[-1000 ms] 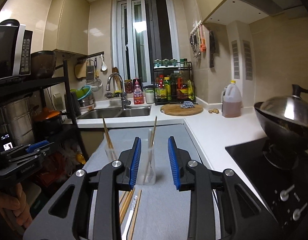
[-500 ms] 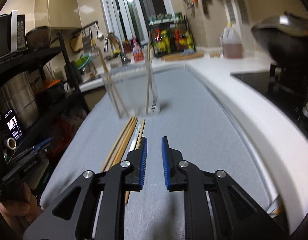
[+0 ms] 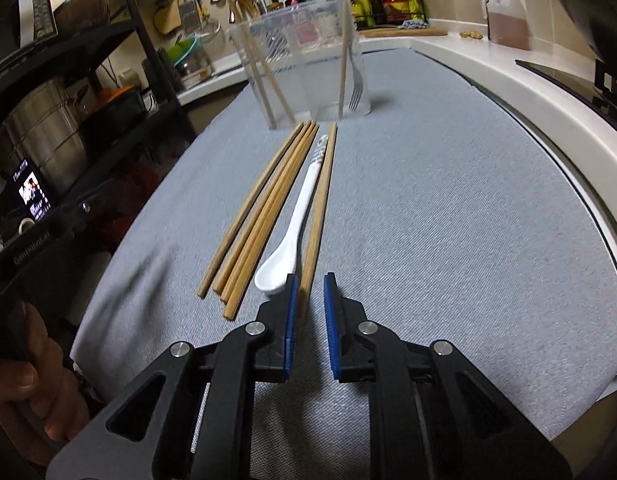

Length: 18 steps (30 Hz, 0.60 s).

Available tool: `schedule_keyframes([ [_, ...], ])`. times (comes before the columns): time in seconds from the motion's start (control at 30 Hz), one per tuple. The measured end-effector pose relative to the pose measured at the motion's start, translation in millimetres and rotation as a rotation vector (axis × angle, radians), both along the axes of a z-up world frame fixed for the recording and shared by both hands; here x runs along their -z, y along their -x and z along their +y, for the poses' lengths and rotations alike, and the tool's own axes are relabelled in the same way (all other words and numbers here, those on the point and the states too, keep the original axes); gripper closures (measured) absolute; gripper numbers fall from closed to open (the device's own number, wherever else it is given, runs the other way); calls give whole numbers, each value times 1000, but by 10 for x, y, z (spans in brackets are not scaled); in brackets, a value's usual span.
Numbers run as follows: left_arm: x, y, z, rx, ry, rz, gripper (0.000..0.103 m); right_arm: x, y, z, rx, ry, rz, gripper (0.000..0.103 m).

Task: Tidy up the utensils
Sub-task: 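Move both open tools back down toward the chopsticks on the mat, then grasp a wooden chopstick with the right tool while the left tool grasps another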

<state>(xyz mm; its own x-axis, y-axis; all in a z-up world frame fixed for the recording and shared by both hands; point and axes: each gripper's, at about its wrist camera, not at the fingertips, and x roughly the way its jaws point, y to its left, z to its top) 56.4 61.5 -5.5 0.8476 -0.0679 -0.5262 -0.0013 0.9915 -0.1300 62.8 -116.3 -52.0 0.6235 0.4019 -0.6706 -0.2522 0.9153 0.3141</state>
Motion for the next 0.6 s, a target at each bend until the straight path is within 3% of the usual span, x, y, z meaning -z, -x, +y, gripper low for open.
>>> schedule_keyframes([
  [0.13, 25, -1, -51, 17, 5, 7, 85, -19, 18, 63, -8, 44, -22, 89],
  [0.2, 86, -22, -125, 45, 15, 26, 85, -26, 32, 97, 1, 97, -36, 97],
  [0.33, 263, -82, -297, 105, 50, 84, 85, -37, 53, 29, 34, 130, -40, 98],
  [0.6, 461, -164, -591, 135, -15, 148, 85, -40, 123, -189, 73, 150, -61, 98],
])
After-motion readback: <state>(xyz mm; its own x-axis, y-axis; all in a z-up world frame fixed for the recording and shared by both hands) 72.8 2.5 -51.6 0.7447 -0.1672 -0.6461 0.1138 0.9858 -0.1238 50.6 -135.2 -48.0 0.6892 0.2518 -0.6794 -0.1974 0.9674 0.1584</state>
